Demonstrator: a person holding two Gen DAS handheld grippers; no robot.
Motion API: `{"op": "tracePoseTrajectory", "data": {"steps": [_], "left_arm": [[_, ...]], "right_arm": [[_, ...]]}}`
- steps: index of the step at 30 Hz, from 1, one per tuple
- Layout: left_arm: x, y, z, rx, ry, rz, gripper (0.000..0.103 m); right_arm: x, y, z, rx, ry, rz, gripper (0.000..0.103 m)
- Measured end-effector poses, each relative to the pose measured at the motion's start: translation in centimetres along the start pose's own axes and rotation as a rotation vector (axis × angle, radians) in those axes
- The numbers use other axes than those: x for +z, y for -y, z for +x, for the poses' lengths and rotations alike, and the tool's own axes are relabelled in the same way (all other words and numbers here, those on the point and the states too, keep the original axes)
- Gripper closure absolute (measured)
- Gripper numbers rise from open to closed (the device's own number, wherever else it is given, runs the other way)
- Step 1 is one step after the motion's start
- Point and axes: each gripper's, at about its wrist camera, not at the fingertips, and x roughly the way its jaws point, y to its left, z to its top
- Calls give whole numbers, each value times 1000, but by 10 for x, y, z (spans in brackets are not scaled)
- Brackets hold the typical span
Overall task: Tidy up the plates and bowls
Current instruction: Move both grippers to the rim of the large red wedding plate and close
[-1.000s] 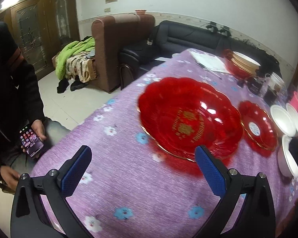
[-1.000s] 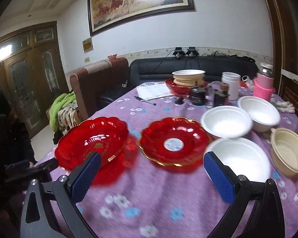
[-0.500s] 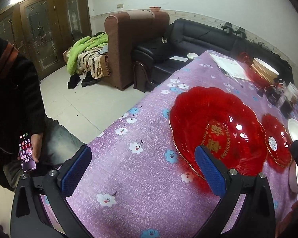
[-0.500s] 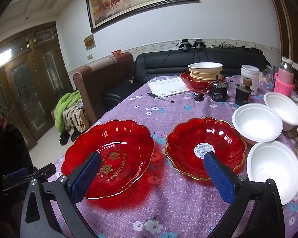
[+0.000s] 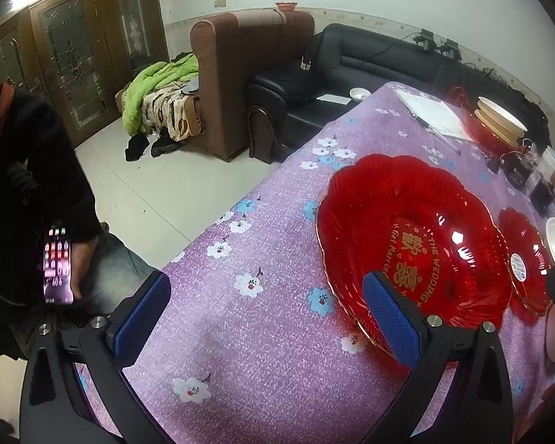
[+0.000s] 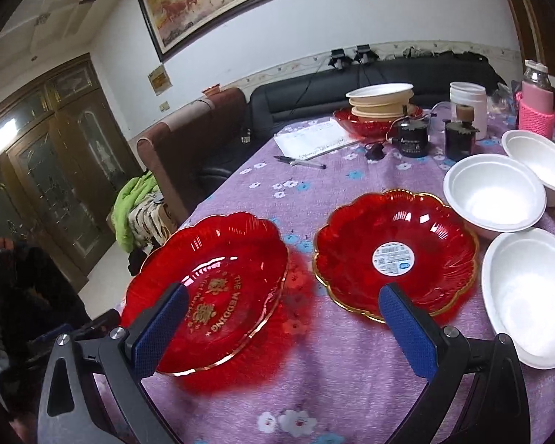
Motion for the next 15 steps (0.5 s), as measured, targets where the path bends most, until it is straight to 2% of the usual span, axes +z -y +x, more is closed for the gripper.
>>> {"op": "tracePoseTrajectory", "data": {"steps": [5,8,11,15], "left_arm": [[12,-3,18,-22,-81,-28,0],[17,-5,25,-35,-103,-62,0],[19,-1,33,-45,-126,-63,0],[16,9,48,-58,-183,-50,0]], "right_arm": [[8,-14,19,-16,-77,0,1],[5,-16,27,-18,-108,20,3],[1,-14,36,-61,-129,24,4],[-2,-4,50,-51,-184,84,6]]}}
